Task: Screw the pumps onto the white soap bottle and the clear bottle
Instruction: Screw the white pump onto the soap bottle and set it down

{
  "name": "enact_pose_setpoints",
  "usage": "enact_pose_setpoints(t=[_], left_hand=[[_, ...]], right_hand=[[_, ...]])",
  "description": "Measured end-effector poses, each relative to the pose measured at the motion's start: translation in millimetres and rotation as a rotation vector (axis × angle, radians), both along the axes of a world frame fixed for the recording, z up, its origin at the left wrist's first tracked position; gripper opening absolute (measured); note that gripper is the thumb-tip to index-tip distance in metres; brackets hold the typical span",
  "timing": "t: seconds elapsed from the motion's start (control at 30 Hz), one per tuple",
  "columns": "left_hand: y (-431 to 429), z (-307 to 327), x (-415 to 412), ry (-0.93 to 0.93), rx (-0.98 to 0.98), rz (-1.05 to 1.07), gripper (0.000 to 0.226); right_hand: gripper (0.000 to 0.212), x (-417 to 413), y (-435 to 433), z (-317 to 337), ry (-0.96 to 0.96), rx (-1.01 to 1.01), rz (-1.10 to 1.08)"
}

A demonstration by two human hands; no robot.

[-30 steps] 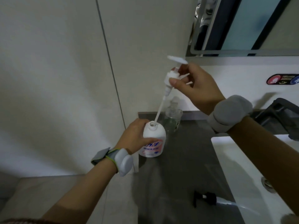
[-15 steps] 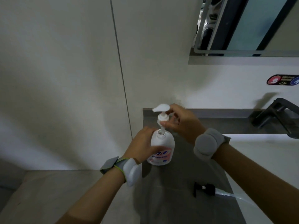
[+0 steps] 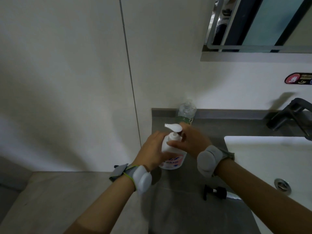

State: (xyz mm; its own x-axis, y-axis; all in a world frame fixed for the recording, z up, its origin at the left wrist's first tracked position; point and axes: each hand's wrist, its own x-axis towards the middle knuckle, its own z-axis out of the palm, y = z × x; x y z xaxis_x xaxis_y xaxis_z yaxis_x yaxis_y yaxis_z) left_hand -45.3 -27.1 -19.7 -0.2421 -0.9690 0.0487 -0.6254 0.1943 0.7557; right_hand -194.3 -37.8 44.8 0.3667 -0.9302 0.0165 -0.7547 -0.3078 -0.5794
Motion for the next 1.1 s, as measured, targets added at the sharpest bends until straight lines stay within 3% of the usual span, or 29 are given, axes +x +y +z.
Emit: enact_pose_setpoints(t=[0.1,0.27,0.53,0.67,0.83,1.1], left_hand=[[1,3,-1,-0.011,-0.001,-0.008,0.055],[1,6,-1,-0.017,0.046,-0.001,0.052],[0,6,-2,-0.061,0.050,-0.016,0.057],[2,5,0,-0.027,0.031,-0.005,0.056],[0,4,1,-0.027,0.050,-0.012,0.055],[3,11,0,-0.026,0.065,-0.034,0.057]], right_hand=[[0.051,5,3,0,0.029,-0.006,-0.096],[0.055,8,6,2,0.062,0.078,0.029],[0.031,8,7,12,0.080,0.055,-0.002],[0.048,10,8,3,0.197,-0.037,-0.091],[0.037,1,5,4,-0.009,0.106,0.102],[0.034,-17,2,11,0.063,0.141,0.139]])
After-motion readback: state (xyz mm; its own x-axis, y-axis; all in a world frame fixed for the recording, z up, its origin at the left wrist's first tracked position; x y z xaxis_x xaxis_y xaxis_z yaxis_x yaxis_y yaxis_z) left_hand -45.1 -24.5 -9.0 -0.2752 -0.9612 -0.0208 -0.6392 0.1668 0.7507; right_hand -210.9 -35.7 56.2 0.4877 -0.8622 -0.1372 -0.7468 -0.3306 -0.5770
